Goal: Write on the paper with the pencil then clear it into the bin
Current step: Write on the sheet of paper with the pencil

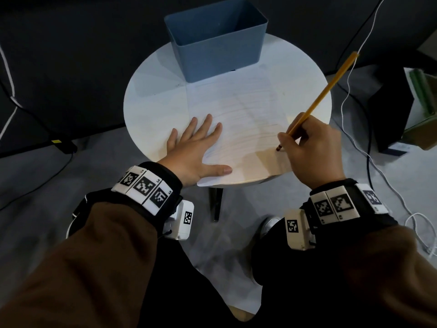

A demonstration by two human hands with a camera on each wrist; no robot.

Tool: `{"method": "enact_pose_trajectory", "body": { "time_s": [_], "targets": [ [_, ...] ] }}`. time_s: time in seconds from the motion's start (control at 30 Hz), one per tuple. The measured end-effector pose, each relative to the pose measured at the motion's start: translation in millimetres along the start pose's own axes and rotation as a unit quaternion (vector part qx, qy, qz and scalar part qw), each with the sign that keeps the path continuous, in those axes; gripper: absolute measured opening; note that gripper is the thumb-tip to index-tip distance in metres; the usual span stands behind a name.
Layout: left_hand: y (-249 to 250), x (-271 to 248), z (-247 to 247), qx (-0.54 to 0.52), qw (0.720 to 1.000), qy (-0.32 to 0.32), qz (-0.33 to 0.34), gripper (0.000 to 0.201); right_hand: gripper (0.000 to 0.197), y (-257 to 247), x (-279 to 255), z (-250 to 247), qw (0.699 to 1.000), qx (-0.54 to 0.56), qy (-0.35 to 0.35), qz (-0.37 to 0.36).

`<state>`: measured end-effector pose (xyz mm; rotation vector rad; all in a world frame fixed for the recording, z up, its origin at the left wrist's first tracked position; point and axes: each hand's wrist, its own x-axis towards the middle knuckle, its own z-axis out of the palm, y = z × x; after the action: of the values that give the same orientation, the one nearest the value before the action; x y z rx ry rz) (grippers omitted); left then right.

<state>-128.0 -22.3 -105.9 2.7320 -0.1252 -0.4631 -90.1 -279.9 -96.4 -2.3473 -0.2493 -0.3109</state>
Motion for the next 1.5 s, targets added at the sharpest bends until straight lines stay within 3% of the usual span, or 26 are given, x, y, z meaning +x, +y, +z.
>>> {"method": "enact_pose_trajectory", "body": {
  "time_s": [0.1, 0.3, 0.5, 0.7, 0.9, 1.13, 1.33, 1.5],
  "targets": [
    [0, 0, 1, 0.006, 1.000, 0.002, -0.002, 0.103, 0.016, -1, 2, -1, 1.000, 0.024, 0.016, -0.004],
    [1, 0, 0, -0.004, 1.000, 0.002, -0.001, 0.103, 0.018, -7, -5, 9, 0.999, 0.029, -0.025, -0.024],
    [1, 0, 0, -0.001, 1.000, 0.001, -0.002, 0.103, 0.016, 4, -2, -4, 1.000, 0.018, 0.012, -0.005],
    [0, 1, 0, -0.005, 1.000, 0.004, -0.001, 0.103, 0.017, -11, -7, 8, 0.998, 0.031, -0.035, -0.037],
    [-1, 1, 1, 0.001, 1.000, 0.001, -0.002, 0.103, 0.015, 0, -2, -3, 1.000, -0.008, 0.000, -0.005],
    [-1, 1, 1, -0.006, 1.000, 0.006, 0.001, 0.103, 0.018, -7, -6, 7, 0.998, 0.026, -0.029, -0.047],
    [0, 1, 2, -0.003, 1.000, 0.002, -0.003, 0.103, 0.016, 4, -2, -3, 1.000, -0.006, 0.025, -0.017],
    [-1, 1, 2, -0.002, 1.000, 0.003, -0.001, 0.103, 0.017, -6, -6, 3, 0.999, 0.018, -0.009, -0.038]
  ]
}}
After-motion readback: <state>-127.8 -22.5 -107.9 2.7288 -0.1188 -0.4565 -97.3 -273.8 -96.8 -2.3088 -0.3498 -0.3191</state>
